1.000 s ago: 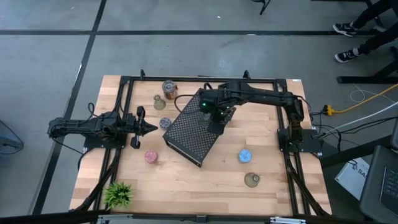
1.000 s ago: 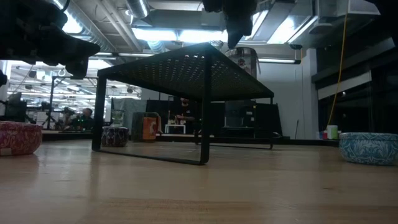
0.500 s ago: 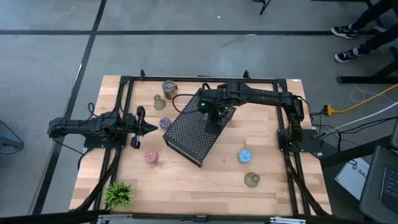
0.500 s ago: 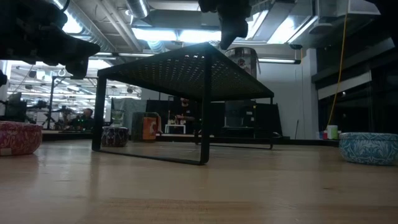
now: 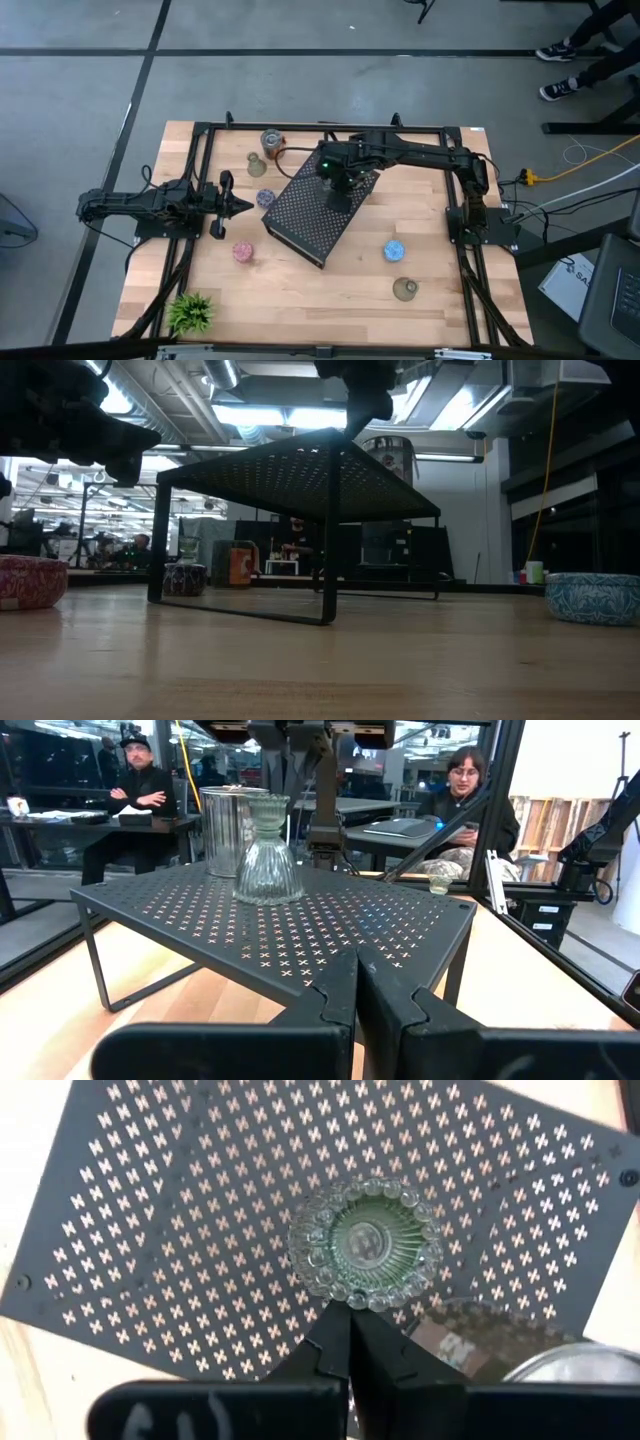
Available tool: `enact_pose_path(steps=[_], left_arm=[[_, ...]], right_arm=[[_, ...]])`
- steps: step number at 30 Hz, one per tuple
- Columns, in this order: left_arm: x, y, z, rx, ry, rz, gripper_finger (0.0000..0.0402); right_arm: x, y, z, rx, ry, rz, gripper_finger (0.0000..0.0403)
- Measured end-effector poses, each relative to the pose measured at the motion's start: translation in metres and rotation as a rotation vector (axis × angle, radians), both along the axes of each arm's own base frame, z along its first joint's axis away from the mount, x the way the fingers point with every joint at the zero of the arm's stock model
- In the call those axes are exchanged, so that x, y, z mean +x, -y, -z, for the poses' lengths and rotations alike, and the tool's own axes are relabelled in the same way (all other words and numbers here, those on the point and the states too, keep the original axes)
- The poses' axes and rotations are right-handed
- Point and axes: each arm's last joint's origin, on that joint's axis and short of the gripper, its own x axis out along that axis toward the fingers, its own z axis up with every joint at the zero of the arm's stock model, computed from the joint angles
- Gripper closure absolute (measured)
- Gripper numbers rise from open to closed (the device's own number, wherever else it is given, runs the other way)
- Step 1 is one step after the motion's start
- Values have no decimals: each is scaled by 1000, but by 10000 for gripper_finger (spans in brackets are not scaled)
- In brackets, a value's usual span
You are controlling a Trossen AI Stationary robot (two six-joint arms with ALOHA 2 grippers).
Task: Pick & Place candle stick holders
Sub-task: Put the top right glass candle holder on the shelf, then put the bottom glass candle holder on the shelf
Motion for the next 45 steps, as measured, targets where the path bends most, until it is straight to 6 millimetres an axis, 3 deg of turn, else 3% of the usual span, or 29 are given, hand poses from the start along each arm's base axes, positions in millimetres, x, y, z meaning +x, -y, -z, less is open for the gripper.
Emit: enact_pose_path(steps=[12, 19, 28, 33, 38, 45], left_arm=[[0, 0, 0, 0, 0, 0, 400], [0, 0, 0, 0, 0, 0, 400], [0, 0, 0, 0, 0, 0, 400], [0, 0, 0, 0, 0, 0, 400], [0, 0, 0, 0, 0, 0, 400], [0, 0, 0, 0, 0, 0, 400]], right_arm=[[-3, -4, 1, 5, -34, -11, 401], [-12, -22, 3, 15, -132, -58, 401], [-13, -44, 2, 54, -131, -121, 401], [-20, -52, -7, 54, -82, -144, 401], [-34, -59, 2, 79, -38, -150, 401], [-72, -68, 14, 87, 2, -171, 400]])
